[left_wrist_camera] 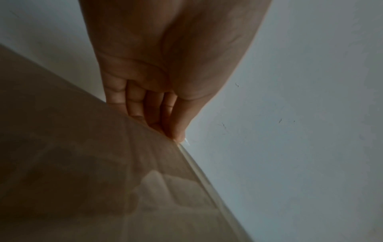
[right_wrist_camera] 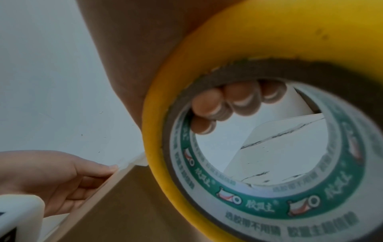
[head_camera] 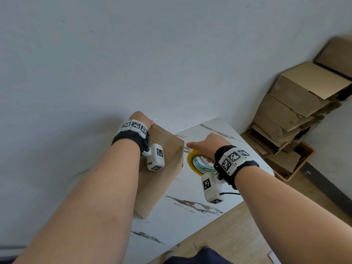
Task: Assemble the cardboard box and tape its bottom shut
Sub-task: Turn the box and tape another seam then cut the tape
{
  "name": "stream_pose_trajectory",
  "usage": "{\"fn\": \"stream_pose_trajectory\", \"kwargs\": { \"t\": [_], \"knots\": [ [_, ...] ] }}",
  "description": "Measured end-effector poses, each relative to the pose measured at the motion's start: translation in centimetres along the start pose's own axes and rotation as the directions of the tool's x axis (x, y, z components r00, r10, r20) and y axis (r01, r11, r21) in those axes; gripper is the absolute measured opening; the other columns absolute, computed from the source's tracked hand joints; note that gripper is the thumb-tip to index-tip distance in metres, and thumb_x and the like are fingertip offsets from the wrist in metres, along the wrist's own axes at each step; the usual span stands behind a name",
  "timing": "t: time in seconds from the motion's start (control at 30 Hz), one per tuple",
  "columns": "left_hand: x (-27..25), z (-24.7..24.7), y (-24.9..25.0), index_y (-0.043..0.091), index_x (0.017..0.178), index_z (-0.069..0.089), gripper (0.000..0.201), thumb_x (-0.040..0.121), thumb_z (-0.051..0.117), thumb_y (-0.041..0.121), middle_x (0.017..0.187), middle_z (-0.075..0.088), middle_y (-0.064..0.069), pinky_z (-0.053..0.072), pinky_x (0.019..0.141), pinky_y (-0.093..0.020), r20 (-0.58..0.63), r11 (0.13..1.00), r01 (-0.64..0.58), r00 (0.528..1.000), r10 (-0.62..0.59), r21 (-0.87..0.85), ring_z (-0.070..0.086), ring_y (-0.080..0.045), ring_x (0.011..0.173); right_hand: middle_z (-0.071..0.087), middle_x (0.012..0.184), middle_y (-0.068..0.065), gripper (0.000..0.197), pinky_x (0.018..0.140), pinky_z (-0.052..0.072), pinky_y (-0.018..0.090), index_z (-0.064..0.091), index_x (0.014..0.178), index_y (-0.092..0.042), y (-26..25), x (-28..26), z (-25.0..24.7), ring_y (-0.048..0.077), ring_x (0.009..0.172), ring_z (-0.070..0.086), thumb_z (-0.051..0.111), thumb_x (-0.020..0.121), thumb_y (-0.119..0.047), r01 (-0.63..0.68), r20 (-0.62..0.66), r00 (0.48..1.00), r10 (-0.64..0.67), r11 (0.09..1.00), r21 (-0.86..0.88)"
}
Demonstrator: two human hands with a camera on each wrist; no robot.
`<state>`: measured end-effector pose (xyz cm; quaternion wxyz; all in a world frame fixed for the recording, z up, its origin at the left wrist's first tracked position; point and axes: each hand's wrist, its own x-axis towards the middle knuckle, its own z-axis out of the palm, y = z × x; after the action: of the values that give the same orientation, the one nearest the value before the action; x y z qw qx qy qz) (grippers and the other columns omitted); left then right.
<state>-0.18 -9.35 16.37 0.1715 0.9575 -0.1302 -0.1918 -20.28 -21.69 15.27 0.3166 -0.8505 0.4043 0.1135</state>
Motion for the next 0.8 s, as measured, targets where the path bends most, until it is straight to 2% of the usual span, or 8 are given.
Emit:
{"fn": "stream_pose_trajectory", "kwargs": {
  "t": [0.13,0.2,0.27,0.37,0.43,0.53,0.67,0.8],
  "knots": [
    [-0.2,-0.1,0.3,0.003,0.07,0.05,0.035,0.092,0.06,0.029,0.117,0.064,-0.02,0.046,0.088,-0.036,0.037,0.999,0.037,0.999,-0.035,-0.035,0.059,-0.032,0.096,0.059,0.048,0.002,0.055,0.055,0.046,0.025,0.058,0.064,-0.012,0.1,0.1,0.1,0.018,0.043,0.055,0.062,0.074,-0.066,-0.01,0.0,1.0,0.01,1.0,0.01],
    [-0.7,-0.2,0.3,-0.003,0.102,0.061,0.033,0.096,0.054,0.028,0.13,0.057,-0.021,0.043,0.096,-0.036,0.068,0.997,0.046,0.997,-0.042,-0.059,0.056,-0.034,0.116,0.059,0.047,0.002,0.054,0.055,0.047,0.025,0.058,0.064,-0.012,0.0,0.3,0.1,0.018,0.043,0.055,0.062,0.074,-0.066,-0.011,0.004,1.0,0.011,1.0,0.011],
    [-1.1,-0.2,0.6,-0.005,0.131,0.05,0.046,0.101,0.045,0.03,0.141,0.048,-0.02,0.037,0.105,-0.035,0.12,0.998,0.062,0.991,-0.058,-0.029,0.047,-0.033,0.129,0.059,0.048,0.001,0.055,0.055,0.046,0.026,0.059,0.064,-0.012,0.0,0.4,0.3,0.018,0.043,0.054,0.062,0.073,-0.067,-0.015,0.01,1.0,0.015,1.0,0.004],
    [-1.3,-0.1,0.6,-0.002,0.138,0.044,0.044,0.104,0.037,0.024,0.145,0.044,-0.018,0.045,0.091,-0.02,0.129,0.997,0.036,0.991,-0.027,-0.07,0.044,-0.03,0.133,0.059,0.048,0.001,0.056,0.054,0.045,0.025,0.058,0.064,-0.013,0.0,0.6,0.4,0.018,0.042,0.054,0.061,0.073,-0.068,-0.021,0.01,1.0,0.021,1.0,0.004],
    [-1.6,-0.2,0.6,0.0,0.138,0.045,0.039,0.104,0.037,0.018,0.144,0.046,-0.015,0.045,0.078,-0.012,0.129,0.991,0.035,0.991,-0.018,-0.131,0.046,-0.028,0.131,0.058,0.047,0.002,0.056,0.054,0.044,0.024,0.058,0.064,-0.013,-0.1,0.7,0.5,0.018,0.042,0.054,0.06,0.074,-0.068,-0.019,0.009,1.0,0.019,1.0,-0.001],
    [-1.7,-0.3,0.2,0.001,0.132,0.05,0.035,0.104,0.038,0.019,0.137,0.052,-0.015,0.046,0.089,-0.021,0.074,0.97,0.059,0.996,-0.043,-0.237,0.054,-0.028,0.117,0.058,0.048,0.002,0.056,0.056,0.045,0.026,0.058,0.063,-0.013,-0.1,0.8,0.5,0.018,0.044,0.054,0.06,0.074,-0.068,-0.011,0.002,1.0,0.011,1.0,-0.019],
    [-1.0,0.3,-0.3,0.004,0.08,0.06,0.024,0.094,0.055,0.022,0.081,0.058,-0.009,0.043,0.063,-0.027,-0.077,0.989,-0.099,0.993,0.091,-0.106,0.055,-0.025,0.073,0.06,0.052,0.002,0.058,0.058,0.048,0.027,0.058,0.064,-0.013,-0.2,1.0,0.7,0.019,0.046,0.056,0.059,0.073,-0.07,0.002,0.002,1.0,-0.001,0.998,-0.062],
    [-1.8,-0.4,0.2,0.004,0.078,0.065,0.028,0.094,0.051,0.023,0.081,0.064,-0.012,0.041,0.065,-0.028,-0.219,0.984,-0.175,0.961,0.168,-0.012,0.056,-0.026,0.073,0.061,0.055,0.003,0.059,0.059,0.049,0.027,0.058,0.065,-0.011,-0.2,1.1,0.7,0.02,0.047,0.056,0.057,0.074,-0.07,0.015,0.011,1.0,-0.014,0.998,-0.068]
  ]
}}
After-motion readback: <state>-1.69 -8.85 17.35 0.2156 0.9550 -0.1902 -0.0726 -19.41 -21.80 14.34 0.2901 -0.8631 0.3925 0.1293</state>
